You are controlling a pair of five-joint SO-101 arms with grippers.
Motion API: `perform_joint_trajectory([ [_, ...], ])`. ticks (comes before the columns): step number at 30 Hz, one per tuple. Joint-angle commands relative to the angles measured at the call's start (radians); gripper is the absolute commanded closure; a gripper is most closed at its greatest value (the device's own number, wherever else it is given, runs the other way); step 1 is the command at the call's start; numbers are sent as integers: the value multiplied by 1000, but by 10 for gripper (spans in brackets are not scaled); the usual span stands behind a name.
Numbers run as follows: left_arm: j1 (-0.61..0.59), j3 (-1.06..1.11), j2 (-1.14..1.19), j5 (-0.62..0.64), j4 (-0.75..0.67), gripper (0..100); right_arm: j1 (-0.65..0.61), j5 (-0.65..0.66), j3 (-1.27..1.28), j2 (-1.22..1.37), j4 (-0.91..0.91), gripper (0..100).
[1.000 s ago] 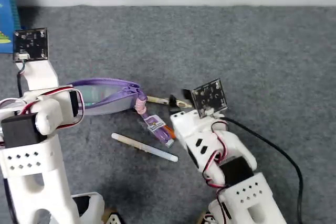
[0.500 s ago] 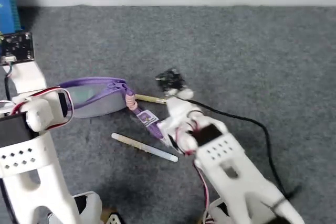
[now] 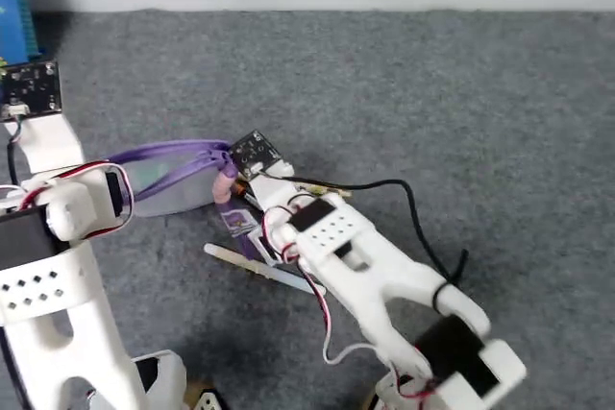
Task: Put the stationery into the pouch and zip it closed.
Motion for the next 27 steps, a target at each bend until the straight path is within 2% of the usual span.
perform_joint_trajectory([
  [1,-2,-7,-2,-9,3,989,-10,12,-84,90,5,832],
  [8,-2,-5,-2,-9,5,989,56,15,-153,236,15,837],
  [13,-2,-5,-2,-9,5,989,87,58,-152,237,16,998],
  [15,0,-5,-2,-9,5,989,93,61,-141,219,24,976],
  [27,0,5,-2,-9,6,989,159,63,-129,-96,228,991],
])
